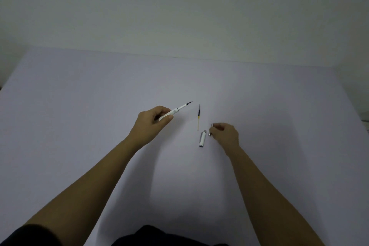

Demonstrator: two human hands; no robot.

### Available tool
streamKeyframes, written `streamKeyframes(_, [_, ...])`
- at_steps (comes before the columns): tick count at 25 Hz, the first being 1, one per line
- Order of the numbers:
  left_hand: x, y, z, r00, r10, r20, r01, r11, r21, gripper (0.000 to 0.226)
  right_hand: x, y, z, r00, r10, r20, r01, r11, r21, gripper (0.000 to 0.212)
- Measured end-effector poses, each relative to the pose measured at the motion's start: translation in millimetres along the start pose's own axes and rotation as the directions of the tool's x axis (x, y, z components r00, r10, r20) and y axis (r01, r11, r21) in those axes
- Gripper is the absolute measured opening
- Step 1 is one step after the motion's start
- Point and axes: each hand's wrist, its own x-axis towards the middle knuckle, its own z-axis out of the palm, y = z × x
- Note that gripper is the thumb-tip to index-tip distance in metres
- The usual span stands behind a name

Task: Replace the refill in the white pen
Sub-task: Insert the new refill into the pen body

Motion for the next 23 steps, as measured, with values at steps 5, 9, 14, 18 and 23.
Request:
streamKeyframes(5, [-8.6, -17.3, 2.4, 0.996, -0.057, 0.07, 0.052, 0.996, 0.066, 0.008, -10.0, -41.7, -2.7, 0.985, -0.102, 0.14, 0.009, 0.836, 0.549, 0.01])
streamKeyframes(9, [-12.4, -20.0, 4.8, 0.996, -0.068, 0.05, 0.066, 0.997, 0.051, 0.007, -17.6, -58.6, -2.8, 0.958, -0.229, 0.175, 0.047, 0.723, 0.689, 0.011])
streamKeyframes(14, [-12.0, -14.8, 5.5, 0.997, -0.064, 0.033, 0.063, 0.998, 0.023, 0.009, -21.8, -61.9, 0.8, 0.945, -0.264, 0.193, 0.057, 0.715, 0.697, 0.01])
streamKeyframes(18, [-11.1, -11.4, 5.7, 0.999, -0.042, 0.034, 0.042, 0.999, 0.015, 0.009, -24.3, -61.3, 5.2, 0.945, -0.259, 0.198, 0.047, 0.71, 0.703, 0.011])
streamKeyframes(23, [-8.2, -10.5, 5.6, 0.998, -0.045, 0.035, 0.044, 0.999, 0.022, 0.008, -24.6, -61.0, 6.4, 0.94, -0.274, 0.203, 0.056, 0.71, 0.702, 0.011])
